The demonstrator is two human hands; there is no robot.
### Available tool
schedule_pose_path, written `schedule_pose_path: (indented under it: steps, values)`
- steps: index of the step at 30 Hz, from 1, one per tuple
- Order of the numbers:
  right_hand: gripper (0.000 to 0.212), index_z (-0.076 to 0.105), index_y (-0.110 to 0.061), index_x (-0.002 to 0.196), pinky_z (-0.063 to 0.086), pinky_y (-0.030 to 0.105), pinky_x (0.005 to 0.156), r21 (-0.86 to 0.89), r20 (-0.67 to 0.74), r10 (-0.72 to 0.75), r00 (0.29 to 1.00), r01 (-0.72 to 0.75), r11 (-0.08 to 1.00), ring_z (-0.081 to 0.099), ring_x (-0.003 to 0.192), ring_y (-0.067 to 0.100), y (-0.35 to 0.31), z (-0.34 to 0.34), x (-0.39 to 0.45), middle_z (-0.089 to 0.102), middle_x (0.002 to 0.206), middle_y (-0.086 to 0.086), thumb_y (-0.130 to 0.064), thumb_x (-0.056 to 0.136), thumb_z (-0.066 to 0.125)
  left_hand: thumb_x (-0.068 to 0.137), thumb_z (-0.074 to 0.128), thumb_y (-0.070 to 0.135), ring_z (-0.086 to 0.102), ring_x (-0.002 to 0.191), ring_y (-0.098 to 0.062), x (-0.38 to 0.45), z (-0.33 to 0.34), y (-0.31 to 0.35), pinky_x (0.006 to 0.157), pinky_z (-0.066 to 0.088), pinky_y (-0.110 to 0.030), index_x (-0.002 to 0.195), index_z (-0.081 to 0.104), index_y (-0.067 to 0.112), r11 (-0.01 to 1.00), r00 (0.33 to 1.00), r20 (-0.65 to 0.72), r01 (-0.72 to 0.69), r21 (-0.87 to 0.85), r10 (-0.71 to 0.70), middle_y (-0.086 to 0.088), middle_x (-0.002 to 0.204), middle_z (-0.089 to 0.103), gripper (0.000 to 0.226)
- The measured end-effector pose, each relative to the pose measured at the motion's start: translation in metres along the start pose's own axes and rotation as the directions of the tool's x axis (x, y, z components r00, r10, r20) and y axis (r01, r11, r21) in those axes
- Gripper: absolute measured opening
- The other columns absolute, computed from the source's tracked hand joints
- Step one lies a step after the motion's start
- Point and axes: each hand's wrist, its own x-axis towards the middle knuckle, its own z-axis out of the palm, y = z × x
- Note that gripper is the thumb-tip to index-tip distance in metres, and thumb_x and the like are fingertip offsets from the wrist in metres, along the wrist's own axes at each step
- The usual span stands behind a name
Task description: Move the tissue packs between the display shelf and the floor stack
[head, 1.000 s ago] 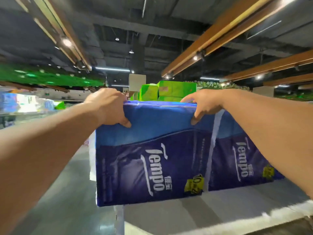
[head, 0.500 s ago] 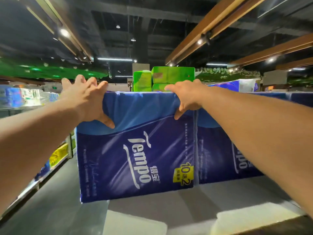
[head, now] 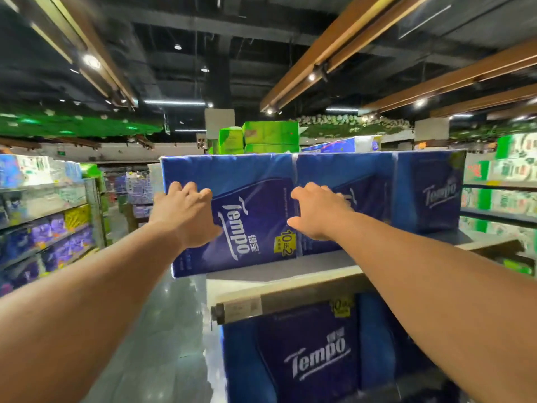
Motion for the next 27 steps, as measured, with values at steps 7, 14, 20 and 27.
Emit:
schedule_pose_path:
  steps: [7, 14, 20, 27]
  values:
    - [0.052, 0.046, -0.022, 0.138, 0.043, 0.052, 0.1, -0.03, 0.202, 0.048, 0.978, -0.043, 0.999, 0.048, 0.126, 0.034, -0.003, 0.006, -0.159, 0.048, 0.135, 0.006, -0.045, 0.093, 0.057, 0.081, 0.055, 0.07, 0.05, 0.119, -0.032, -0.148, -0.01, 0.024, 0.092, 0.046, -0.045, 0.129, 0.053, 0.023, 0.998, 0.966, 0.257, -0.021, -0.065, 0.037, -0.006, 0.125, 0.056, 0.067]
    - [0.049, 0.047, -0.021, 0.138, 0.041, 0.051, 0.099, 0.006, 0.262, -0.011, 0.965, 0.01, 1.0, 0.048, 0.125, 0.033, 0.019, -0.007, -0.306, 0.048, 0.136, 0.007, -0.044, 0.096, 0.055, 0.082, 0.058, 0.068, 0.048, 0.124, -0.033, -0.273, -0.061, 0.072, 0.097, 0.048, -0.049, 0.137, 0.052, 0.024, 0.995, 0.957, 0.28, -0.056, -0.077, 0.075, -0.008, 0.134, 0.055, 0.071]
    - [0.046, 0.046, -0.019, 0.138, 0.039, 0.055, 0.099, 0.009, 0.359, -0.073, 0.931, 0.075, 0.997, 0.048, 0.12, 0.036, 0.085, -0.014, -0.455, 0.047, 0.133, 0.008, -0.04, 0.098, 0.053, 0.084, 0.06, 0.064, 0.048, 0.121, -0.035, -0.394, -0.094, 0.166, 0.096, 0.047, -0.049, 0.13, 0.055, 0.022, 0.995, 0.921, 0.382, -0.046, -0.089, 0.076, -0.01, 0.129, 0.056, 0.063]
    - [0.045, 0.048, -0.018, 0.136, 0.04, 0.055, 0.099, -0.019, 0.488, 0.003, 0.873, 0.007, 1.0, 0.05, 0.12, 0.037, 0.165, -0.016, -0.598, 0.048, 0.132, 0.01, -0.034, 0.095, 0.054, 0.085, 0.061, 0.061, 0.049, 0.12, -0.033, -0.514, -0.133, 0.289, 0.094, 0.046, -0.047, 0.126, 0.056, 0.021, 0.981, 0.86, 0.483, -0.092, -0.172, 0.165, -0.008, 0.127, 0.057, 0.057]
